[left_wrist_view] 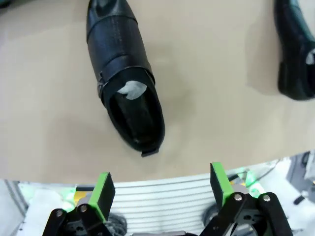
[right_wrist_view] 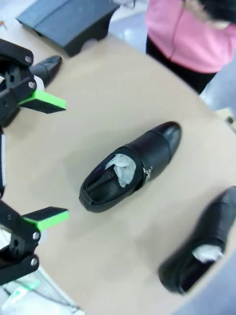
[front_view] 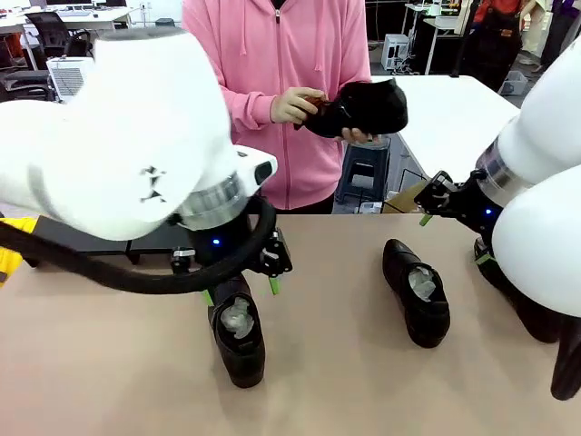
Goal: Organize the shoes by placing them on the stand.
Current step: Place the Shoe from the middle of the table onto the Shoes Stand.
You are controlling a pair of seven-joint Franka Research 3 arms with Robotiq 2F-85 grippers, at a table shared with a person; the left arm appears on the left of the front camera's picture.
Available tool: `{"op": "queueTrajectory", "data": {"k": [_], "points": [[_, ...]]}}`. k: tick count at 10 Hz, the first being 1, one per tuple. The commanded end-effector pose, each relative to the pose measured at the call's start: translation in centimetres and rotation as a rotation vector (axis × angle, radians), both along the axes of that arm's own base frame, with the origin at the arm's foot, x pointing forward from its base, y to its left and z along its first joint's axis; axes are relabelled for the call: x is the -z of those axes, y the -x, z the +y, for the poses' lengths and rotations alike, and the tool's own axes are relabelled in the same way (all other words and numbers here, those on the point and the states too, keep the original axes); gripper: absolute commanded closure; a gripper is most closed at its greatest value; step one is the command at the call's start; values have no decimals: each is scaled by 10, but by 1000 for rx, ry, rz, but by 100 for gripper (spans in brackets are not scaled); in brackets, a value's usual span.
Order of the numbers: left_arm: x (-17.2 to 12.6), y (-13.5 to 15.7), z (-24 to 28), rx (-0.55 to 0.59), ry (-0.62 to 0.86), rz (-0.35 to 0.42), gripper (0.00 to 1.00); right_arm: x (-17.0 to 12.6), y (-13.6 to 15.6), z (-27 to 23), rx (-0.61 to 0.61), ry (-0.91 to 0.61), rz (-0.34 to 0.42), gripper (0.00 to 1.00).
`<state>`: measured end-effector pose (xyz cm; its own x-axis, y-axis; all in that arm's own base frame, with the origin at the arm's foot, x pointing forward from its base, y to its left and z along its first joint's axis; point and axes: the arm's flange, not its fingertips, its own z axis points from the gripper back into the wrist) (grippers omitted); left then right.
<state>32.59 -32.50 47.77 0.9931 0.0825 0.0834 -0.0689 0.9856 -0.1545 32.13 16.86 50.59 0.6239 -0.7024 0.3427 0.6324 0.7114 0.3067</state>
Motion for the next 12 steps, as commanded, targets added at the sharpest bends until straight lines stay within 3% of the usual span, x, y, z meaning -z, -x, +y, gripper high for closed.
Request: {"op": "queueTrajectory", "data": {"k": [1, 3, 5, 12], "points": [[18, -14, -18, -69, -52, -33, 0, 6, 1, 12, -38, 22, 13, 0], [47, -23, -28, -102, -64, -57, 0, 6, 1, 12, -38, 22, 13, 0], [67, -32, -32, -131, -50, -30, 0, 6, 1, 12, -38, 22, 13, 0], [110, -56, -43, -209, -105, -96, 0, 6, 1, 12, -38, 22, 13, 0]]}}
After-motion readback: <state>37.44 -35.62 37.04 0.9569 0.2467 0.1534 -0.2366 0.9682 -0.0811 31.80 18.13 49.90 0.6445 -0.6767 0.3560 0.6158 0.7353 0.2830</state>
